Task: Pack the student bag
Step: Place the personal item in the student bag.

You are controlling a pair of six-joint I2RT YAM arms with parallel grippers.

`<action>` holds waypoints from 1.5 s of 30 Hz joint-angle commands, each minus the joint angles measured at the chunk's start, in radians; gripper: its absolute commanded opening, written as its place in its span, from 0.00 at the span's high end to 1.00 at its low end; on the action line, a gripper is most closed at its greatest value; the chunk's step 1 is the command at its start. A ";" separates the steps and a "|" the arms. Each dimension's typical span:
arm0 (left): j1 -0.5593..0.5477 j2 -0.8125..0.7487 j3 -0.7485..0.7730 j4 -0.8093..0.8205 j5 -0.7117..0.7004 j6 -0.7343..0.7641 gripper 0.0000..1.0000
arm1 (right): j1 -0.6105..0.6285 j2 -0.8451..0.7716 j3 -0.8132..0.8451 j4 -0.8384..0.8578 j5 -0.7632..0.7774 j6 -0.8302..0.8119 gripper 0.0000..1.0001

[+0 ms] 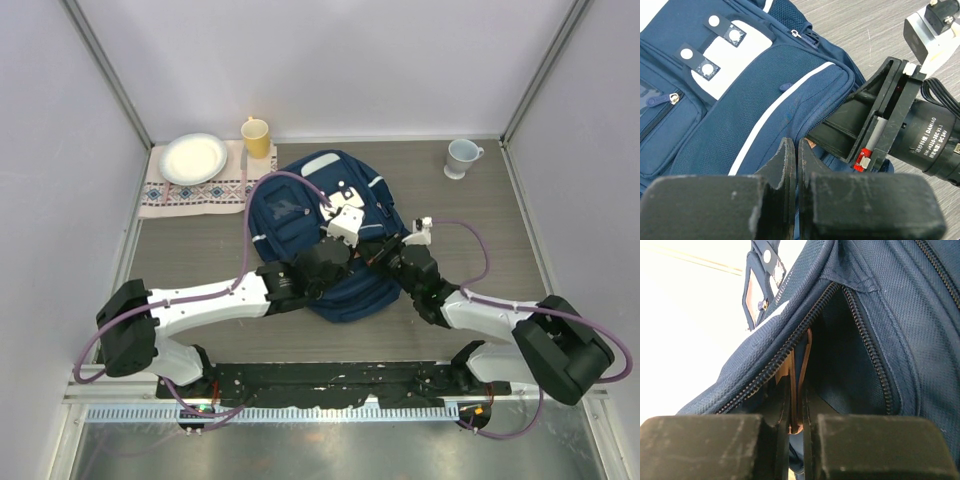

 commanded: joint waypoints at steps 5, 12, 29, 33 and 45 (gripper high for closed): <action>-0.004 -0.075 -0.021 0.126 0.018 -0.026 1.00 | 0.002 0.129 0.054 0.212 0.055 -0.013 0.99; -0.004 -0.079 -0.026 0.121 0.017 -0.024 1.00 | 0.010 0.244 0.021 0.359 0.125 0.006 0.98; -0.004 -0.060 -0.023 0.118 0.006 -0.018 1.00 | 0.016 0.049 -0.090 0.201 0.228 0.006 0.50; -0.004 -0.051 -0.018 0.120 0.009 -0.021 1.00 | 0.019 0.016 -0.090 0.153 0.213 0.009 0.47; -0.002 -0.045 -0.027 0.107 -0.008 -0.028 1.00 | 0.021 -0.299 -0.033 -0.266 0.292 -0.007 0.45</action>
